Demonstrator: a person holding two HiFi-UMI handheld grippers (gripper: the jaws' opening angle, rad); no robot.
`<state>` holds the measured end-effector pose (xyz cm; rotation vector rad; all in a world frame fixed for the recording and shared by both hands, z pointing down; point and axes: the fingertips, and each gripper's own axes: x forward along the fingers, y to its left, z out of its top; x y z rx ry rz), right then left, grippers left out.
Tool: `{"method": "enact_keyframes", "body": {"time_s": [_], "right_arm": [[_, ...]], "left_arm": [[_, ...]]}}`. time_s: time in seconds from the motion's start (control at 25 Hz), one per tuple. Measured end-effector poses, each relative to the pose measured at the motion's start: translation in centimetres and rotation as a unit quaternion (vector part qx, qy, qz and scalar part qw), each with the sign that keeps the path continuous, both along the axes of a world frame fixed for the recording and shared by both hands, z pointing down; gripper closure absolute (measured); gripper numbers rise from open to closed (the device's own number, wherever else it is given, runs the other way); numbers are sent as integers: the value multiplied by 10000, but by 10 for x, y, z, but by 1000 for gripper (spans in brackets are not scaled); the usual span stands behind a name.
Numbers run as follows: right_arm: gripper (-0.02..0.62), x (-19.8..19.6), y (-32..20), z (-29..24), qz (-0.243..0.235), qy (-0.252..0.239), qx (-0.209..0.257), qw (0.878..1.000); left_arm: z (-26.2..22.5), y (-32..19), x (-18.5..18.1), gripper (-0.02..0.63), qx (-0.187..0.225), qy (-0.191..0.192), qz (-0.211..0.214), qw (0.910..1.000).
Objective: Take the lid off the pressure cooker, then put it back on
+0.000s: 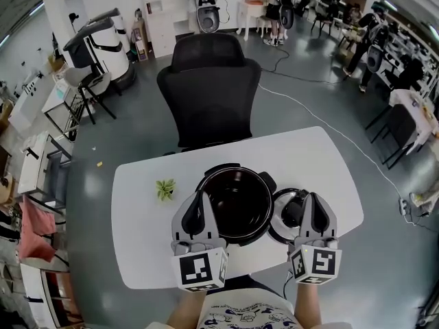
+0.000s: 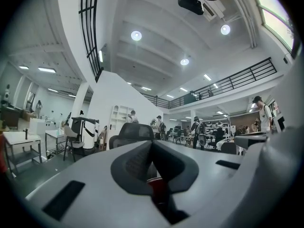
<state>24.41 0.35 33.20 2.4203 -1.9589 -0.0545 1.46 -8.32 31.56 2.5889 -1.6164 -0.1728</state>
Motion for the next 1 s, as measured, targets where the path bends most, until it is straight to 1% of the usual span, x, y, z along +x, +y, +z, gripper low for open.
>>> {"method": "enact_keyframes", "body": {"time_s": [0.08, 0.16, 0.28, 0.4, 0.48, 0.6, 0.72, 0.84, 0.92, 1.0], "right_arm": [[584, 0, -1, 0, 8, -40, -1, 10000], [584, 0, -1, -1, 5, -52, -3, 10000], [584, 3, -2, 0, -24, -80, -36, 10000], [583, 12, -4, 5, -105, -72, -196, 9997], [583, 18, -5, 11, -207, -38, -408, 9989], [583, 29, -7, 22, -344, -28, -796, 9962], [582, 41, -7, 37, -396, 119, -1170, 9923], [549, 52, -8, 55, -492, 79, -1479, 9877], [494, 57, -9, 69, -596, 31, -1695, 9837], [469, 60, -9, 85, -746, 46, -1968, 9776]], "left_arm": [[2, -1, 0, 594, -23, -86, 24, 10000], [2, -2, -1, 594, -32, -45, 12, 10000], [5, -3, -2, 594, -88, -325, 72, 9994], [8, -4, 0, 594, -142, -368, 81, 9992], [10, -4, 1, 594, -169, -352, 70, 9992], [9, -5, -1, 594, -212, -215, 33, 9995], [12, -5, -4, 594, -288, -325, 42, 9990], [16, -7, -5, 594, -326, -357, 26, 9988], [17, -8, -5, 594, -345, -368, 25, 9987], [19, -9, -4, 594, -370, -384, 28, 9986]]}}
